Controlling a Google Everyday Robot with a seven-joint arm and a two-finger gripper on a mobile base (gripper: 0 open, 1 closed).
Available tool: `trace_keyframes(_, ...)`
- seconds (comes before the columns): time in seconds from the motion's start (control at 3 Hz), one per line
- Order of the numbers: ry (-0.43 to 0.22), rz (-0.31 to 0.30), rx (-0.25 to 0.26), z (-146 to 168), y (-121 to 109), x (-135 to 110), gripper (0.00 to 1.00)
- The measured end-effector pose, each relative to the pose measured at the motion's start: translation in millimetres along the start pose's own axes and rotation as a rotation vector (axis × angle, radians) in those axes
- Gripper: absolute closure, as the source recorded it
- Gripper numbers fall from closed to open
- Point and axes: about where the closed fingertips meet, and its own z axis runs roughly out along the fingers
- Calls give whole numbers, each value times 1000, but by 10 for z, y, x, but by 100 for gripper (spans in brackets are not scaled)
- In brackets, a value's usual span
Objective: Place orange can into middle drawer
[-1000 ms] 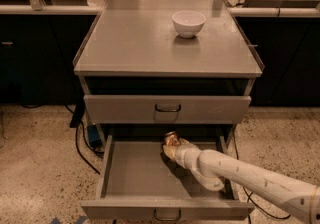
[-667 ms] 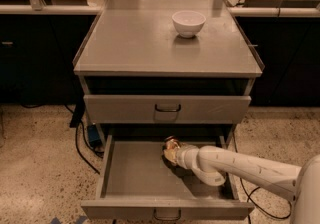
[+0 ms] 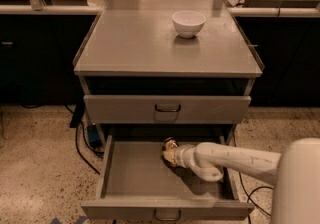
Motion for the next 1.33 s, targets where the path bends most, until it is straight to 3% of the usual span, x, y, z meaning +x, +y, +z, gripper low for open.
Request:
trace_keyframes(0.33, 96, -4, -4, 125, -23, 129, 100)
trace_keyframes(1.33, 109, -15, 9, 136, -90, 176, 34)
